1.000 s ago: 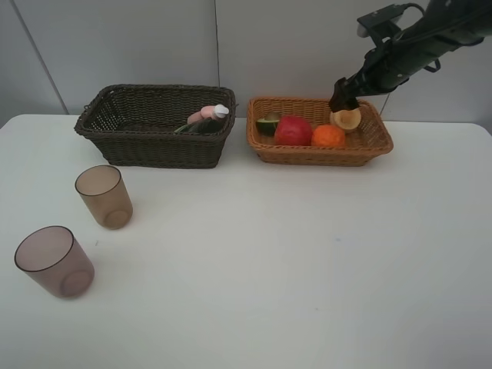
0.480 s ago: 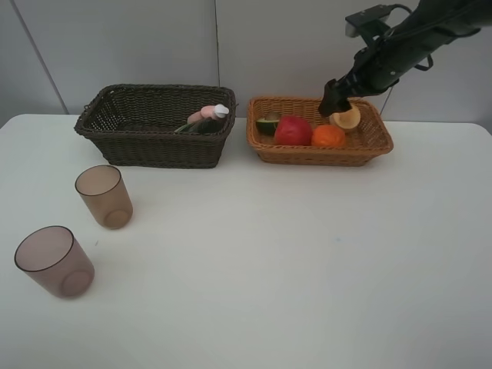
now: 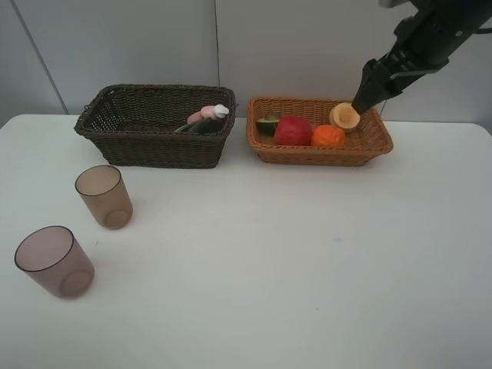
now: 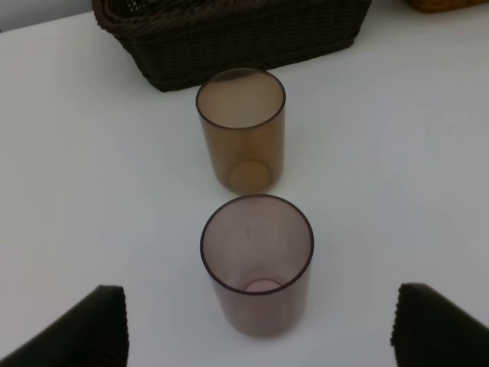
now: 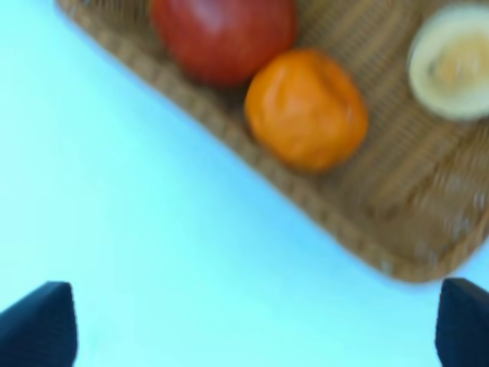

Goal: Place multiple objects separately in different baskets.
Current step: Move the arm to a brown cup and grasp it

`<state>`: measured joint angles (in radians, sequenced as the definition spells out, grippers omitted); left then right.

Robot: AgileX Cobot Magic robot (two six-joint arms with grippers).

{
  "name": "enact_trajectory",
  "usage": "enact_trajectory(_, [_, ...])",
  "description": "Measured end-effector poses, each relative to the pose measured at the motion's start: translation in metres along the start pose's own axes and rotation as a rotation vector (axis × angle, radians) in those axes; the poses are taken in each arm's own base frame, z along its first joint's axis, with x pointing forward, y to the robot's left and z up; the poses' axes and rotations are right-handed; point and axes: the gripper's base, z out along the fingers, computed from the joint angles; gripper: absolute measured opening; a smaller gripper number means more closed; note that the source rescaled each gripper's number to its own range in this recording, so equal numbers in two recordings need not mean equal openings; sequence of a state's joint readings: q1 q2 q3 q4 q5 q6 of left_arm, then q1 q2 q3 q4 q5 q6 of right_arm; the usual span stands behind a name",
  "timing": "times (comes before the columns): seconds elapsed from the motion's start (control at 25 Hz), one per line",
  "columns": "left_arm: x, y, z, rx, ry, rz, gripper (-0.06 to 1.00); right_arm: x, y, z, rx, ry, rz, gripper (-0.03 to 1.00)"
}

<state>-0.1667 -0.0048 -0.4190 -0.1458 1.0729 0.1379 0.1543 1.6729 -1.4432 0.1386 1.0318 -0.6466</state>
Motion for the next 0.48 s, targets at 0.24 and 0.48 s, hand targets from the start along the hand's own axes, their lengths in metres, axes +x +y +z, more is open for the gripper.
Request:
enact_trajectory(0.24, [0.0, 0.0, 0.0, 0.0, 0.0, 0.0, 0.94, 0.041, 0.026, -0.04, 0.027, -0.009, 0.01, 0.98])
enact_trajectory(0.48, [0.0, 0.0, 0.0, 0.0, 0.0, 0.0, 0.94, 0.094, 0.052, -0.082, 0.092, -0.07, 0.07, 0.98])
